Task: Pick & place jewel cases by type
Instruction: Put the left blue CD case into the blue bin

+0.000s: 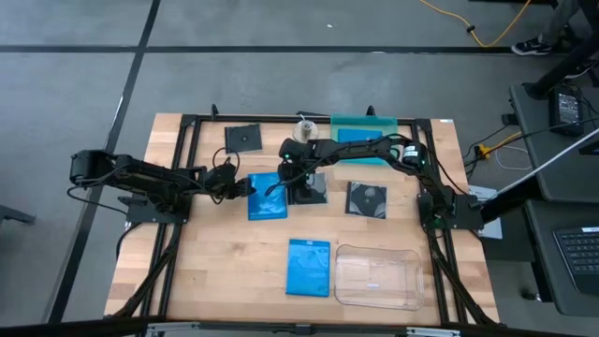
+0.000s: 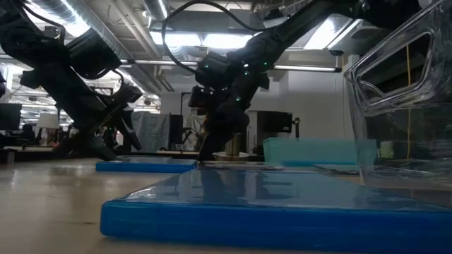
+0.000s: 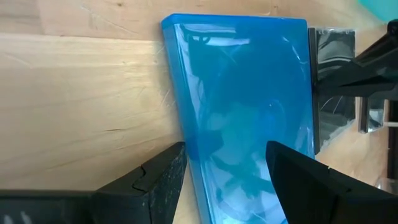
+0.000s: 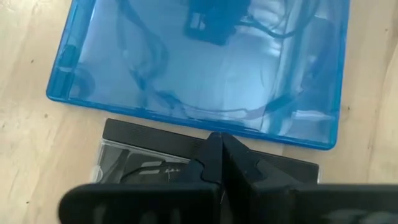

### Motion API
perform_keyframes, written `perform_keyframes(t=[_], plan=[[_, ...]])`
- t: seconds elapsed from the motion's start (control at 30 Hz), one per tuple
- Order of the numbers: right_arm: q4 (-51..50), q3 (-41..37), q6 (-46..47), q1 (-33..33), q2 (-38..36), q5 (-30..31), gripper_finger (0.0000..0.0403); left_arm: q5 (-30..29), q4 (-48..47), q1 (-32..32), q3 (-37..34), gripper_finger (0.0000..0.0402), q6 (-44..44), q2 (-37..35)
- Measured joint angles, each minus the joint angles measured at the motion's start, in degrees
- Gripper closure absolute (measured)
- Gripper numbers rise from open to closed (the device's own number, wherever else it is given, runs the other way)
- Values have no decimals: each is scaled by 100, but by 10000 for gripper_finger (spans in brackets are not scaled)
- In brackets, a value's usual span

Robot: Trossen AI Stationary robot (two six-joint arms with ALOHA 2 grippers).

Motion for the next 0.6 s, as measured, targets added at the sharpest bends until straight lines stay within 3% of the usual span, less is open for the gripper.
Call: perform_keyframes(t=[0.6], plan=[[-851,70,72,-225,-225,117,396,1,-140,0,25,178,-26,-20]])
